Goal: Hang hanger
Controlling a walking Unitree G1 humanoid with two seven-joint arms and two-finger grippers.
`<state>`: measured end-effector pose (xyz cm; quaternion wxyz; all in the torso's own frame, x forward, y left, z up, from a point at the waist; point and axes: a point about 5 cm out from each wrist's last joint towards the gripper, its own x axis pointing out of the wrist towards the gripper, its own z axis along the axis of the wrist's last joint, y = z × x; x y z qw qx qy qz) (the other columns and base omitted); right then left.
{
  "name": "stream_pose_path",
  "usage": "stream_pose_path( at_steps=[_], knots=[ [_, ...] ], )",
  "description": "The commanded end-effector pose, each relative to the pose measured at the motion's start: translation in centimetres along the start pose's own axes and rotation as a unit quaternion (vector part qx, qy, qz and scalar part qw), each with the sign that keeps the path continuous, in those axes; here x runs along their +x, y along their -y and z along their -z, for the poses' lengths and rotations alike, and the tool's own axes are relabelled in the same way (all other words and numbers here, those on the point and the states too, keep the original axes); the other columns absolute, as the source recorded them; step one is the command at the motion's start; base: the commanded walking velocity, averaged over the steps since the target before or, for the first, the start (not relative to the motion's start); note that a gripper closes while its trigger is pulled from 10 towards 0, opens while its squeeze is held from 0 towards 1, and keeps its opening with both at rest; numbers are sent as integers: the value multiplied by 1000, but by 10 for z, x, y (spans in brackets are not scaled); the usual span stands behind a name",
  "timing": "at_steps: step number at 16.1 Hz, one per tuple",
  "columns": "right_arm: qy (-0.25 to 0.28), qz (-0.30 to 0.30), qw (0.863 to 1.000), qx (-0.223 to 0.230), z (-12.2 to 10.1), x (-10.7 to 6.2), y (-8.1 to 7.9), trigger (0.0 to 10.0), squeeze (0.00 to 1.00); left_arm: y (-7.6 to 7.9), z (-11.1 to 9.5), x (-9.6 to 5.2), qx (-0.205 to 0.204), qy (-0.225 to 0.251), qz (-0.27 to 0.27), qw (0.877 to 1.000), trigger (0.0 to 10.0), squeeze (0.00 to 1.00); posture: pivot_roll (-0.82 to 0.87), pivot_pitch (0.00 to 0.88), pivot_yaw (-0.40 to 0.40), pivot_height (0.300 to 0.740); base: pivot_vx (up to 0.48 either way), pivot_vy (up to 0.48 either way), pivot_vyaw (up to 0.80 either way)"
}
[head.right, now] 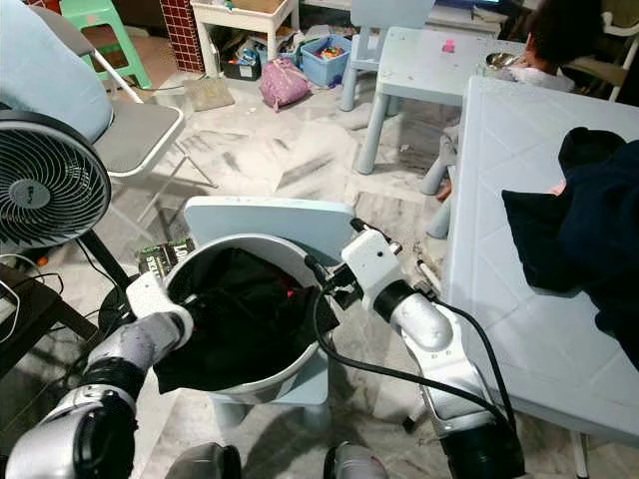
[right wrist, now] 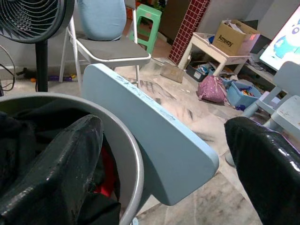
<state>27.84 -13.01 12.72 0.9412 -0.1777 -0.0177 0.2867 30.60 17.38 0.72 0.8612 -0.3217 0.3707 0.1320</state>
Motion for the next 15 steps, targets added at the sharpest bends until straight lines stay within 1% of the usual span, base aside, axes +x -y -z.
stream_pose_path(
  at_steps=[1,5,6,7,9,14,15],
  knots=[
    [10,0,1000,-7,-4,1,1,10000,0,-4,0,1,-8,-2,-11,1000,0,0,-73,49,-14,740,0,0,0],
    [10,-1,1000,-9,-5,1,1,10000,0,-10,3,2,-34,-7,-17,999,0,0,-75,50,-18,740,0,0,0],
    [10,-1,1000,-9,-5,1,2,10000,0,-13,2,2,-54,-6,-20,998,0,0,-75,50,-20,740,0,0,0],
    [10,-1,1000,-10,-5,1,2,10000,0,-16,1,2,-57,-4,-23,998,0,0,-78,51,-22,740,0,0,0],
    [10,-2,1000,-11,-5,1,3,10000,0,-18,0,2,-50,-1,-27,998,0,0,-80,52,-23,740,0,0,0],
    [10,-2,1000,-11,-5,1,3,10000,0,-17,1,3,-42,2,-27,999,0,0,-81,51,-24,740,0,0,0],
    [11,-2,1000,-12,-5,1,3,10000,0,-17,-1,3,-30,8,-30,999,0,0,-81,50,-23,740,0,0,0]
  ],
)
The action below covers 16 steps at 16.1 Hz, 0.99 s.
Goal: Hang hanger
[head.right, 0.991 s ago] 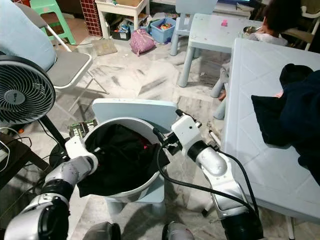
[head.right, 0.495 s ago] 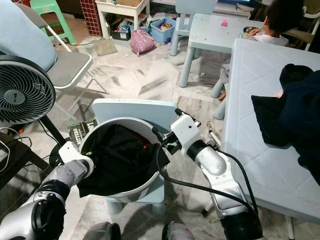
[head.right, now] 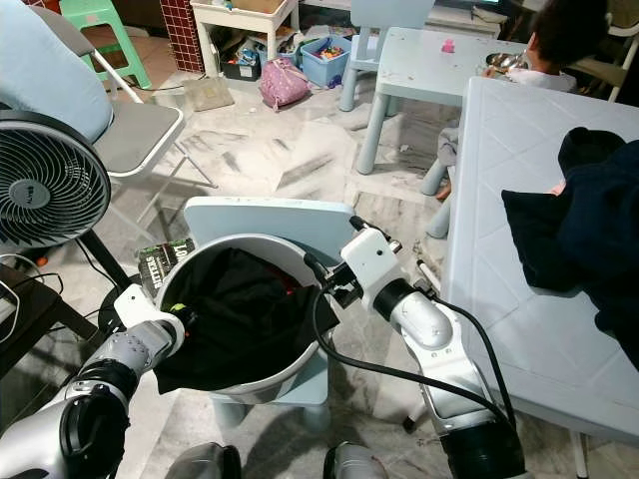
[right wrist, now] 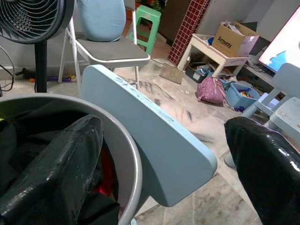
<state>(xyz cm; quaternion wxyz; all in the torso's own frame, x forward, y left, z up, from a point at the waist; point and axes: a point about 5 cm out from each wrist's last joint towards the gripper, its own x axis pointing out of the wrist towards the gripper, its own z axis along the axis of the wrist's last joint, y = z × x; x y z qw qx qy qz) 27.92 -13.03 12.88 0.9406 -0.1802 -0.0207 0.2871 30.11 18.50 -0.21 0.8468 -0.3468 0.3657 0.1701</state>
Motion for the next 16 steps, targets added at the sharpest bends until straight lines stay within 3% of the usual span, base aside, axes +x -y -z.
stream_pose_path(
  at_steps=[1,4,8,9,10,11,12,13,16],
  knots=[
    [9,-2,1000,-9,-4,1,2,10000,0,-2,-2,0,14,3,-7,1000,0,0,-79,48,-22,740,0,0,0],
    [9,0,1000,-8,-4,2,2,10000,0,-4,-5,0,27,11,-13,999,0,0,-79,44,-17,740,0,0,0],
    [10,2,1000,-8,-4,2,2,10000,0,-7,-16,-1,104,51,-32,993,0,0,-79,35,-13,740,0,0,0],
    [10,4,1000,-8,-4,3,3,10000,0,-6,-27,-3,159,85,-39,983,0,0,-78,34,-12,740,0,0,0],
    [10,5,1000,-8,-4,3,3,10000,0,-3,-32,-4,188,99,-36,977,0,0,-78,32,-11,740,0,0,0],
    [10,5,1000,-8,-3,3,3,10000,0,8,-43,-6,247,134,-24,959,0,0,-76,32,-11,740,0,0,0],
    [11,5,1000,-7,-3,3,2,10000,0,16,-49,-8,280,159,-18,946,0,0,-69,29,-9,740,0,0,0],
    [11,5,1000,-7,-3,4,2,10000,0,19,-52,-9,291,169,-16,942,0,0,-69,29,-9,740,0,0,0],
    [14,7,1000,-4,-3,6,1,10000,0,44,-63,-16,383,239,6,892,0,0,-62,24,-1,740,0,0,0]
  ],
)
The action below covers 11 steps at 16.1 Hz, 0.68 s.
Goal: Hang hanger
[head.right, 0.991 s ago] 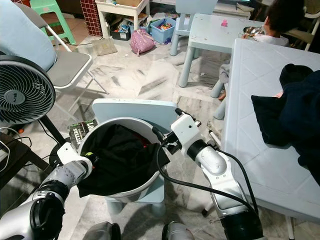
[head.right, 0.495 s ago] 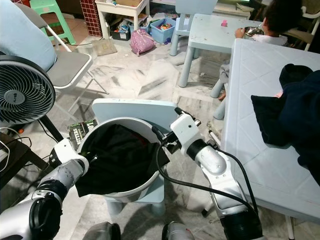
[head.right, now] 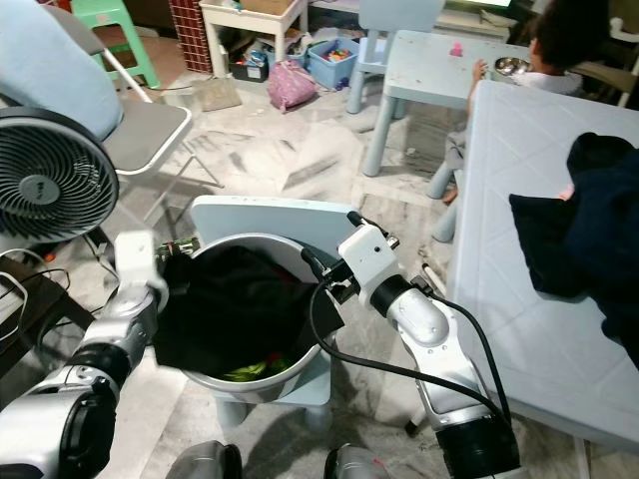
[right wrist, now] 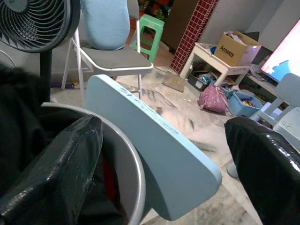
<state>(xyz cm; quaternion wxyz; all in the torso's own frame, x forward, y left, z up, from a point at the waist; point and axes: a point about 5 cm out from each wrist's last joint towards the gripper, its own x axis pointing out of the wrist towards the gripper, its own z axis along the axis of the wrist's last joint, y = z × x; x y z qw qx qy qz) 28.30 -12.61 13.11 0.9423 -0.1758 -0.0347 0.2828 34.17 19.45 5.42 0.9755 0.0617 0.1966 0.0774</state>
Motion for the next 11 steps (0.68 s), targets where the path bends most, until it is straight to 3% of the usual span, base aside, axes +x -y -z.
stream_pose_path(
  at_steps=[1,3,4,5,6,7,8,9,10,11],
  knots=[
    [1,2,1000,-3,0,2,1,10000,0,4,-17,1,36,41,6,999,0,0,-62,22,2,740,0,0,0],
    [2,10,1000,-3,0,1,3,10000,0,32,-32,-4,154,114,69,979,0,0,-65,18,13,740,0,0,0],
    [2,13,1000,-3,1,1,3,10000,0,40,-34,-7,185,131,90,970,0,0,-66,17,18,740,0,0,0],
    [1,18,1000,-3,1,0,4,10000,0,54,-32,-13,242,156,129,949,0,0,-66,17,22,740,0,0,0],
    [1,23,1000,-2,2,0,5,10000,0,68,-25,-21,307,176,173,919,0,0,-65,17,27,740,0,0,0],
    [1,25,1000,-2,2,-1,5,10000,0,73,-19,-25,333,182,196,904,0,0,-65,17,27,740,0,0,0],
    [1,26,1000,-1,2,-1,4,10000,0,76,-11,-29,367,182,216,886,1569,0,-65,17,27,740,0,0,0],
    [1,26,1000,-1,3,-2,4,10000,0,75,0,-38,419,194,234,855,2471,0,-61,19,29,740,0,0,0],
    [0,27,1000,-1,3,-2,5,10000,0,72,3,-44,438,210,233,843,2706,0,-60,19,29,740,0,0,0],
    [0,29,1000,-2,3,-2,6,10000,0,69,2,-51,427,228,232,844,2314,0,-55,20,27,740,0,0,0]
  ],
)
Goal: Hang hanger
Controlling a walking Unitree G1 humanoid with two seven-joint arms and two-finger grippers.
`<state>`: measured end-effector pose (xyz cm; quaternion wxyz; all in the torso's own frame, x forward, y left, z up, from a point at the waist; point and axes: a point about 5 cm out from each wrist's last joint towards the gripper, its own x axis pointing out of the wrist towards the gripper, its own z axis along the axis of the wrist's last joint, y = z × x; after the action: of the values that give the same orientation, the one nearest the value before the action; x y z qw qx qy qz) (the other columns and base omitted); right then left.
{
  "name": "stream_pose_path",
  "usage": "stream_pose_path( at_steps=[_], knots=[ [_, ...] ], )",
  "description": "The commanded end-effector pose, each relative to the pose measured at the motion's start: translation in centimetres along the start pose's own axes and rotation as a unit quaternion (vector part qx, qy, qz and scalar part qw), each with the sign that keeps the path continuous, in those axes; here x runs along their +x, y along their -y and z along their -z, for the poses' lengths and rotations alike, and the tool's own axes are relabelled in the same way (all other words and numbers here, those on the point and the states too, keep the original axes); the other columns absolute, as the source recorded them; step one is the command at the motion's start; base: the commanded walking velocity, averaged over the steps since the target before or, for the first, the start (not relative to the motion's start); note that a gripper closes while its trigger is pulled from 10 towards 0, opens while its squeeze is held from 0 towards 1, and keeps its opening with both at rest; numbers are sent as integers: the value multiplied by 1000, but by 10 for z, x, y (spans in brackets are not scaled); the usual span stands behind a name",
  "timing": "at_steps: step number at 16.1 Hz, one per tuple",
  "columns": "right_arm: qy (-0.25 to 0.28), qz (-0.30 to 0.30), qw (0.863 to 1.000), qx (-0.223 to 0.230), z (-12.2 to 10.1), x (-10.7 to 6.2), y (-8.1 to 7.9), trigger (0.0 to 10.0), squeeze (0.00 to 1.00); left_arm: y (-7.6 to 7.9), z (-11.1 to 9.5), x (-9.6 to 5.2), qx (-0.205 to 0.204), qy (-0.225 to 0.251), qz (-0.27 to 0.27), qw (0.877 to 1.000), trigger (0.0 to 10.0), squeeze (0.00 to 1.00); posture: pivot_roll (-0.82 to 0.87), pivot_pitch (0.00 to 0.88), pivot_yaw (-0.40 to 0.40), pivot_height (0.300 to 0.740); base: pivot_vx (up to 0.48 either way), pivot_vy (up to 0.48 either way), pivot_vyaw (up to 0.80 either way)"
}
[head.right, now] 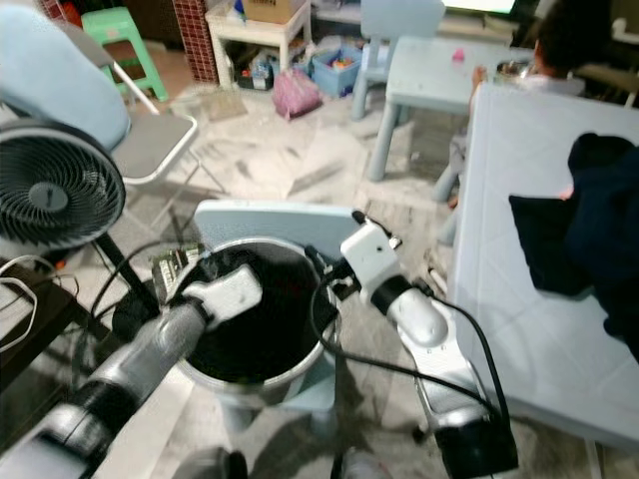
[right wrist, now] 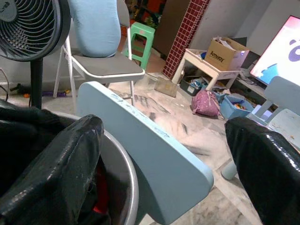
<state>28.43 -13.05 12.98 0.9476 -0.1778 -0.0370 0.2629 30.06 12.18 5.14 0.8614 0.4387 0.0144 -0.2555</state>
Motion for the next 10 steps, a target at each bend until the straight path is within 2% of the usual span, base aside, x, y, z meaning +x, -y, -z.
stream_pose_path(
  at_steps=[1,2,3,4,5,6,7,8,9,10],
  knots=[
    [2,9,1000,1,0,-1,3,10000,0,-6,-9,0,7,25,-9,1000,2510,0,-55,20,27,740,0,0,0],
    [2,9,1000,0,0,-1,3,10000,0,-6,-8,-6,-21,22,-17,999,2510,0,-55,20,27,740,0,0,0],
    [2,10,1000,0,0,-1,4,10000,0,-3,-7,-14,-56,15,-17,998,3804,0,-50,23,25,740,0,0,0],
    [1,11,1000,-1,1,-1,5,10000,0,9,-4,-33,-148,-20,1,989,3647,0,-39,26,22,740,0,0,0],
    [1,11,1000,-1,2,0,5,10000,0,26,-5,-49,-237,-50,50,969,4000,0,-31,28,20,740,0,0,0],
    [1,10,1000,0,1,1,4,10000,0,30,-7,-53,-238,-56,71,967,3176,0,-28,27,17,740,0,0,0],
    [2,9,1000,0,1,2,4,10000,0,30,-7,-55,-227,-57,81,969,2902,0,-26,28,15,740,0,0,0],
    [5,5,1000,0,0,4,3,10000,0,32,-4,-64,-211,-68,117,968,2431,0,-23,30,13,740,0,0,0],
    [4,5,1000,-1,0,4,4,10000,0,32,-2,-66,-210,-75,124,967,2588,0,-23,30,13,740,0,0,0],
    [4,5,1000,-2,0,4,5,10000,0,35,0,-73,-211,-89,147,962,4235,0,-21,31,13,740,0,0,0]
  ],
)
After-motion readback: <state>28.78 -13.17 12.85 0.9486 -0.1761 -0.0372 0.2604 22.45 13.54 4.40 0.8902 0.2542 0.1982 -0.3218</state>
